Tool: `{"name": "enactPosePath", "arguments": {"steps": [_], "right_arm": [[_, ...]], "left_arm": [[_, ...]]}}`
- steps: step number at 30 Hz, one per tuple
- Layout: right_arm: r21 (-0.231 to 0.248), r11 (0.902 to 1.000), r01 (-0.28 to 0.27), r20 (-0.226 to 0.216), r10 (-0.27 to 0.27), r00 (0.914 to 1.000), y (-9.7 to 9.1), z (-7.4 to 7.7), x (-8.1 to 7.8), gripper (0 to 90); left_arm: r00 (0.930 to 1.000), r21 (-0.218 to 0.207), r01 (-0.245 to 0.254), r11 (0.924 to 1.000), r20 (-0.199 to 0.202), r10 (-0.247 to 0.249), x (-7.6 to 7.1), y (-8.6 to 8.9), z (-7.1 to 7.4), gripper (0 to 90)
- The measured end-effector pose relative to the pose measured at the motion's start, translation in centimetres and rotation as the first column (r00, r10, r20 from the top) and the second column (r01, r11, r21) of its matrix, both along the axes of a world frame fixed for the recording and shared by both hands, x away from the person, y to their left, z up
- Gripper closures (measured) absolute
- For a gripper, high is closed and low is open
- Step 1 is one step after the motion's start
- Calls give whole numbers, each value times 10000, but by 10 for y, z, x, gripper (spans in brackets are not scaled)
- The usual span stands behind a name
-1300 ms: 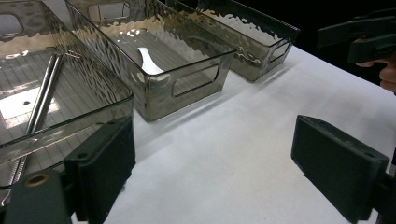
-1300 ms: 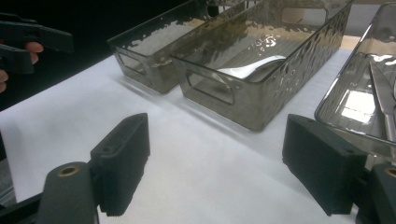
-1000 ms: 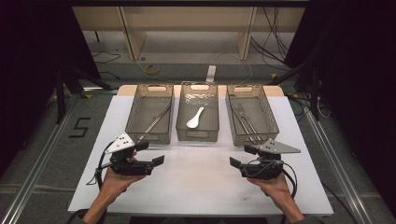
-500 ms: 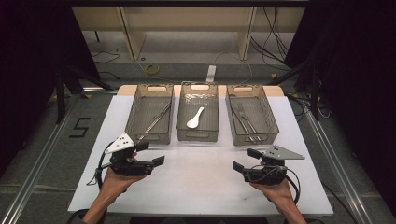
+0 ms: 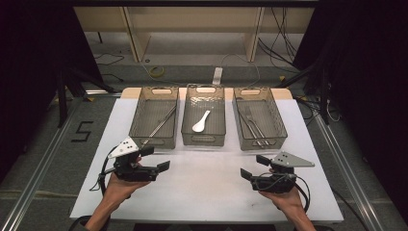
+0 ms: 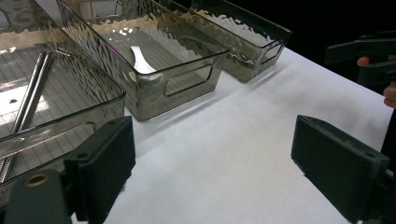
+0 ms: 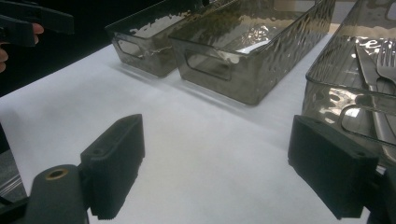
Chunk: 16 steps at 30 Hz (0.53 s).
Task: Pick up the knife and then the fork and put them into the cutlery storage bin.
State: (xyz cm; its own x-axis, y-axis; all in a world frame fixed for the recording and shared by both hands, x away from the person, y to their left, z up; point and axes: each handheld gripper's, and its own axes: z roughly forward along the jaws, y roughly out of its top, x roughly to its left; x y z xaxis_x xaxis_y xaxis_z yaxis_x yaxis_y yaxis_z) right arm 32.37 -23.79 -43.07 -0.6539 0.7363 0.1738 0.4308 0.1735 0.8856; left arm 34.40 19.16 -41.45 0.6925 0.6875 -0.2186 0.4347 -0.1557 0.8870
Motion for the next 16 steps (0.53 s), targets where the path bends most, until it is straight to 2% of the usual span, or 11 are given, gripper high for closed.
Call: {"name": "enactPosePath", "arguments": {"steps": [16], "right_arm": [[-46,10000,29,3,-29,10000,-1,1,0,190]], "left_arm": [[10000,93,-7,10000,-5,7,0,-1,0,131]]}}
